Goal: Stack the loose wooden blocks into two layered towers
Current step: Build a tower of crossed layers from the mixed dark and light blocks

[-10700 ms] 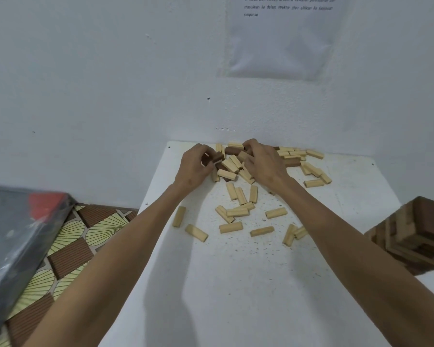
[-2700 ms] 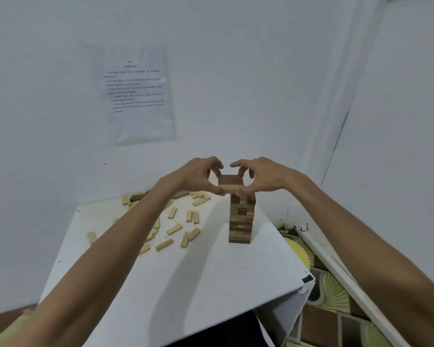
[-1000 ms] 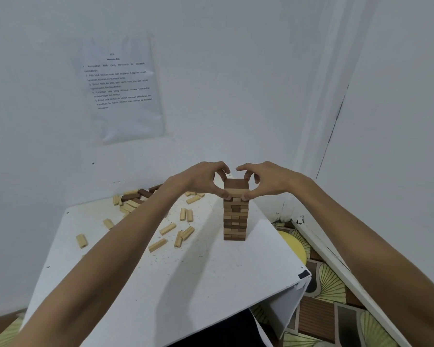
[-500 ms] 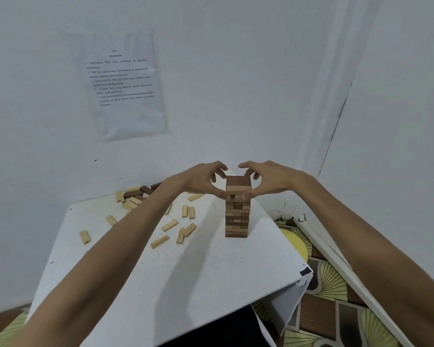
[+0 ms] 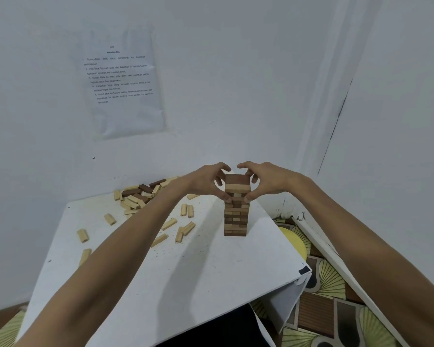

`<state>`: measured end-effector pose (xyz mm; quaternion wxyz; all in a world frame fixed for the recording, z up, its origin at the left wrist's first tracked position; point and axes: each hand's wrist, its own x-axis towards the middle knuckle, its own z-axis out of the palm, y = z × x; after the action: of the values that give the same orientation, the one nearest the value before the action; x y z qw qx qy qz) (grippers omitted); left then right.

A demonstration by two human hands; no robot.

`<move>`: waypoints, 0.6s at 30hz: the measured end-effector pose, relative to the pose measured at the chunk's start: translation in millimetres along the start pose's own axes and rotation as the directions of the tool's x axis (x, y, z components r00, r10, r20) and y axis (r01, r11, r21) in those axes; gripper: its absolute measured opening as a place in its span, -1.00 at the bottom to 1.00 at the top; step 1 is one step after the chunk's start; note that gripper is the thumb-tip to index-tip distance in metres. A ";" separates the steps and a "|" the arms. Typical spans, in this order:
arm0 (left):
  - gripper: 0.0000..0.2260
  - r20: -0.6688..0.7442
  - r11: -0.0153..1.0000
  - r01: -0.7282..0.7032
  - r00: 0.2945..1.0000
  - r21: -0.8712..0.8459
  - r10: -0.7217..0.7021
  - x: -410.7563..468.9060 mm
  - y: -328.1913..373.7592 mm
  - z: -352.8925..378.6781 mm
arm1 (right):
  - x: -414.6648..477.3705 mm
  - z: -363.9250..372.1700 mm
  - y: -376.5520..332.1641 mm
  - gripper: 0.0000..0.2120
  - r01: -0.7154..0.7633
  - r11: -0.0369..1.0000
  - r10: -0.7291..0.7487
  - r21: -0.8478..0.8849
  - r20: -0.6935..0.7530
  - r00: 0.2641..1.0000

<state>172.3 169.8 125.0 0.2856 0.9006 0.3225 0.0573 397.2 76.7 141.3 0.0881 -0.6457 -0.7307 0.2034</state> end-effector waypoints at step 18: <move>-0.18 -0.026 1.000 0.015 1.000 -0.025 -0.016 -1.3 -5.1 1.8 | -1.0 1.9 0.4 -0.02 0.005 1.000 -0.005 0.007 -0.005 1.000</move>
<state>169.1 171.3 120.8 0.2926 0.8938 0.3324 0.0710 397.0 75.4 139.6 0.0926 -0.6441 -0.7314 0.2042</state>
